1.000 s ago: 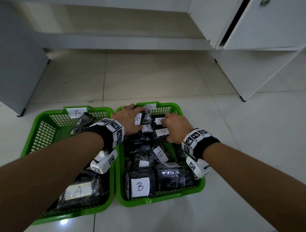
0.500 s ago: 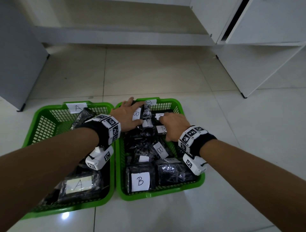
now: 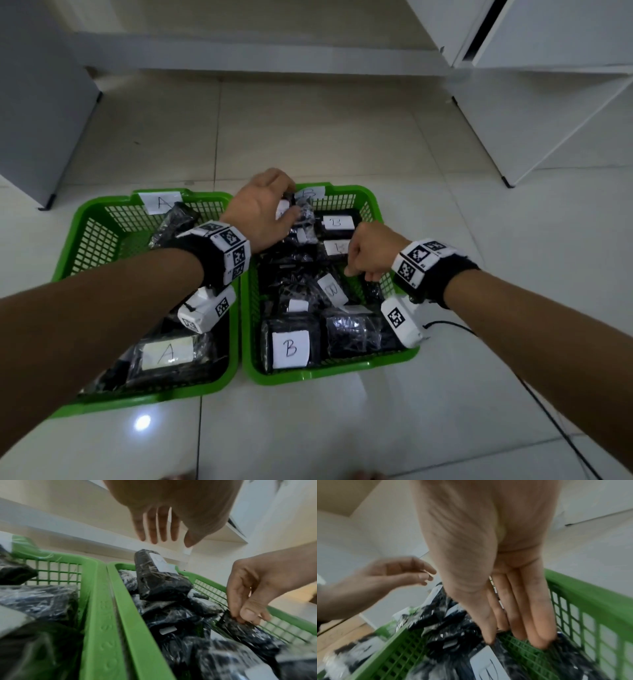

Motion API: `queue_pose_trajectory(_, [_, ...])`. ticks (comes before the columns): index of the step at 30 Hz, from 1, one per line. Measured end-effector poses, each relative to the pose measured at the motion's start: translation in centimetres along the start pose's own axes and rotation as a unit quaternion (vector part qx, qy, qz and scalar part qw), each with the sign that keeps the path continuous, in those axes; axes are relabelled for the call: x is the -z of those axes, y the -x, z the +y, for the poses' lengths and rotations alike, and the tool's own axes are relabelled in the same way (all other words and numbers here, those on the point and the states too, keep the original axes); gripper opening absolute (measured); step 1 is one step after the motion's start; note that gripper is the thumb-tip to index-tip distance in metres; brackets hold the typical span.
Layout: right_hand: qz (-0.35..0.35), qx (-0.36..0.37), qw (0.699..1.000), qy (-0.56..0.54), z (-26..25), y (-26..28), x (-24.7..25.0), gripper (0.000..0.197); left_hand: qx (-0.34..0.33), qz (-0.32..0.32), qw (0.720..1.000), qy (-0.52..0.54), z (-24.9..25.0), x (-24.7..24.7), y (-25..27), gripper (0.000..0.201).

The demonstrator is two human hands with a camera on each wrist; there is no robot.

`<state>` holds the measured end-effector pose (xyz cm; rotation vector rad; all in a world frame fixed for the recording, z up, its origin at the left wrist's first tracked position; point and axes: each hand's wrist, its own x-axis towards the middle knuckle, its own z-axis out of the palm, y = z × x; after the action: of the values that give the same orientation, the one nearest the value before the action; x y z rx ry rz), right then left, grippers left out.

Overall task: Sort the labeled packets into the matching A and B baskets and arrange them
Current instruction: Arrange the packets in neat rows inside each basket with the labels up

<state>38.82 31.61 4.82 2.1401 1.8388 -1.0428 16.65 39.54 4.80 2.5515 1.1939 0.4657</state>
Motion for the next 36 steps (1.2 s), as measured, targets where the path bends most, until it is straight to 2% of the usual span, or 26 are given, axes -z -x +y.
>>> queue_pose_trajectory(1, [-0.034,0.004,0.999,0.017,0.1,0.3,-0.5,0.021,-0.045,0.022,0.999,0.011,0.7,0.1,0.4,0.026])
queue_pose_trajectory(2, [-0.056,0.012,0.998,0.033,0.1,0.6,-0.8,0.023,-0.082,0.014,0.996,0.026,1.5,0.1,0.8,0.017])
queue_pose_trajectory(4, [-0.077,0.030,0.996,0.045,0.0,1.3,-1.1,0.028,-0.119,-0.086,0.988,0.048,3.1,-0.3,1.7,0.011])
queue_pose_trajectory(6, [-0.118,0.045,0.991,0.040,0.1,2.2,-1.0,0.037,-0.123,-0.198,0.971,0.045,4.3,-1.1,2.6,0.012])
queue_pose_trajectory(7, [-0.152,0.049,0.986,0.041,0.2,2.7,-1.1,0.045,-0.121,-0.232,0.964,0.039,4.7,-1.5,2.9,0.013])
queue_pose_trajectory(9, [-0.217,0.053,0.973,0.061,0.4,3.7,-1.6,0.072,-0.109,-0.265,0.957,0.040,4.9,-2.4,3.4,0.016])
queue_pose_trajectory(11, [-0.234,0.038,0.968,0.086,0.8,4.2,-2.4,0.094,-0.081,-0.282,0.955,0.044,5.0,-2.7,3.5,0.019])
queue_pose_trajectory(14, [-0.172,0.047,0.982,0.058,1.3,4.8,-2.4,0.087,-0.024,-0.284,0.956,0.064,5.4,-2.6,3.2,0.023])
queue_pose_trajectory(17, [-0.102,0.078,0.991,-0.047,1.5,5.9,-0.9,0.070,0.055,-0.286,0.936,0.196,5.9,-2.1,3.1,0.041])
queue_pose_trajectory(19, [-0.015,0.105,0.990,-0.091,1.5,6.5,0.1,0.071,0.072,-0.294,0.912,0.276,6.3,-1.5,3.2,0.060])
queue_pose_trajectory(20, [0.039,0.123,0.987,-0.099,1.5,6.6,0.3,0.074,0.069,-0.294,0.911,0.280,6.4,-1.2,3.3,0.068])
queue_pose_trajectory(22, [0.122,0.163,0.974,-0.103,1.6,6.6,0.1,0.087,0.046,-0.255,0.941,0.219,6.4,-0.8,3.4,0.078])
queue_pose_trajectory(25, [0.156,0.167,0.969,-0.098,1.7,6.2,-0.2,0.118,0.029,-0.149,0.979,0.136,5.8,0.2,3.1,0.083])
queue_pose_trajectory(26, [0.169,0.151,0.969,-0.103,1.8,6.1,-0.4,0.118,0.033,-0.126,0.984,0.124,5.4,0.6,2.9,0.085])
queue_pose_trajectory(27, [0.199,0.134,0.964,-0.113,1.8,5.9,-0.8,0.108,0.040,-0.109,0.987,0.115,4.9,1.0,2.8,0.087])
queue_pose_trajectory(29, [0.262,0.092,0.953,-0.121,1.7,5.5,-1.9,0.070,0.056,-0.088,0.990,0.097,3.8,1.6,2.7,0.091])
queue_pose_trajectory(30, [0.258,0.065,0.959,-0.100,1.5,5.1,-2.5,0.051,0.065,-0.081,0.991,0.088,3.5,1.9,2.8,0.092])
queue_pose_trajectory(31, [0.220,0.040,0.972,-0.066,1.1,4.7,-3.3,0.039,0.072,-0.076,0.991,0.080,3.1,1.9,2.9,0.092])
queue_pose_trajectory(33, [0.116,0.010,0.993,0.004,0.3,3.8,-5.4,0.029,0.083,-0.070,0.991,0.073,2.8,1.8,3.3,0.092])
queue_pose_trajectory(34, [0.084,-0.001,0.996,0.031,-0.2,3.4,-6.3,0.029,0.088,-0.070,0.991,0.073,2.8,1.6,3.6,0.092])
queue_pose_trajectory(36, [0.069,-0.008,0.995,0.073,-1.3,2.8,-7.9,0.040,0.085,-0.075,0.991,0.075,2.8,1.1,3.9,0.094])
